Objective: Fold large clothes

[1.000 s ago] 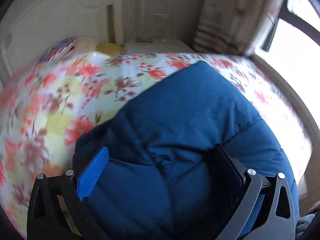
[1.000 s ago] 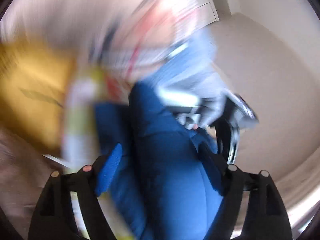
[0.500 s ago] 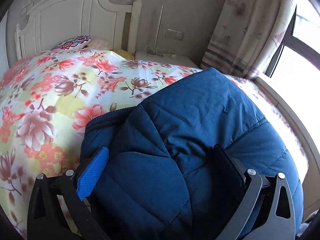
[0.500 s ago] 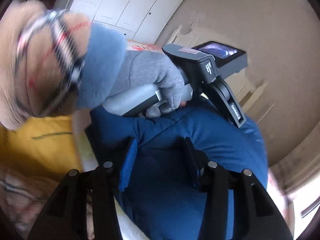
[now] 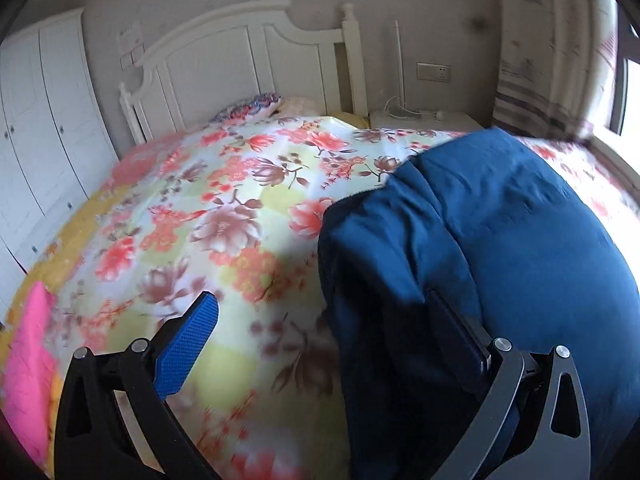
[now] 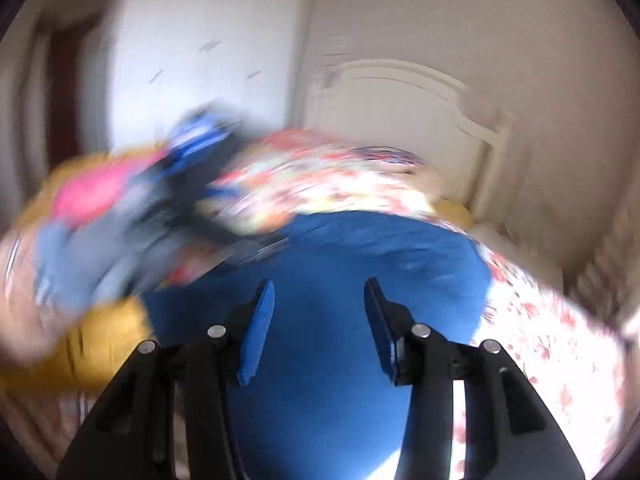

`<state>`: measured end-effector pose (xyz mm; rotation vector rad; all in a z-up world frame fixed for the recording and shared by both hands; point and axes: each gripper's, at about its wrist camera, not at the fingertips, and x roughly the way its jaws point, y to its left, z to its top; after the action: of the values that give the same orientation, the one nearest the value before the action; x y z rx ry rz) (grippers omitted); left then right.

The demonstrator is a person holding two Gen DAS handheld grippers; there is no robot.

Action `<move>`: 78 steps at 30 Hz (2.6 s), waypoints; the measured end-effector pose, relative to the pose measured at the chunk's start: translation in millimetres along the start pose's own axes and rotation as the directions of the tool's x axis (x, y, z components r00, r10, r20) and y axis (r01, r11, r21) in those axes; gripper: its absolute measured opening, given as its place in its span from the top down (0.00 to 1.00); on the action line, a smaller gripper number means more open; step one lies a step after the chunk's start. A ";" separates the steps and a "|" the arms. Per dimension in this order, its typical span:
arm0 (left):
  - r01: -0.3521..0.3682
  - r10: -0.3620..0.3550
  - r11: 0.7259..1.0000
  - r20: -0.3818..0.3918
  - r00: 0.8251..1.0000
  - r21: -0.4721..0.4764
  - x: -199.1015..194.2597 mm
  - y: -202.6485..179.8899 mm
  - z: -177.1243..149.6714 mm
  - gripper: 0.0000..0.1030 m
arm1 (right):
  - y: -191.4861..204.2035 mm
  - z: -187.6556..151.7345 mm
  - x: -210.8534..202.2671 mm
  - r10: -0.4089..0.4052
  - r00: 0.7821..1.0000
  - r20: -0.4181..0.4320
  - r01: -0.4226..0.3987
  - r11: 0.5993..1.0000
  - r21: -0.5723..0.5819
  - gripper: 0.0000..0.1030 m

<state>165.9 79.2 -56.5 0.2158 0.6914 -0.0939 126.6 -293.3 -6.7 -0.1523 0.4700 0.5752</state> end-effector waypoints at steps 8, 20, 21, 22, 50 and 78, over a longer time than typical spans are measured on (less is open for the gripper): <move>-0.053 0.052 0.997 -0.023 0.998 -0.061 -1.4 -6.9 -45.6 0.04 | -110.9 8.4 173.4 -0.015 0.953 -0.301 0.070 0.982 0.173 0.59; 0.051 -0.049 0.980 0.011 0.999 -0.193 13.6 7.7 -64.7 0.04 | -82.2 48.6 208.5 -0.119 0.906 -0.406 0.142 0.989 0.028 0.61; 0.058 -0.057 0.978 0.009 0.998 -0.201 14.8 9.2 -64.8 0.04 | -75.9 38.8 224.3 -0.125 0.882 -0.454 0.132 0.991 -0.016 0.61; 0.063 -0.064 0.977 0.002 0.998 -0.205 16.6 10.3 -65.0 0.04 | -71.5 38.2 223.5 -0.128 0.880 -0.457 0.135 0.991 -0.018 0.61; 0.085 -0.086 0.969 0.007 0.996 -0.232 16.4 12.8 -72.9 0.04 | 13.2 35.6 98.4 -0.046 0.962 -0.268 0.006 0.989 -0.148 0.45; 0.205 -0.229 0.920 -0.035 0.973 -0.335 22.3 30.5 -74.0 0.04 | 42.7 -39.2 24.7 0.044 0.985 -0.167 -0.049 0.998 -0.028 0.20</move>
<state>141.7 125.5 -121.2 -0.1816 0.7915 -0.1814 106.0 -256.2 -53.2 -0.2217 0.6282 0.6186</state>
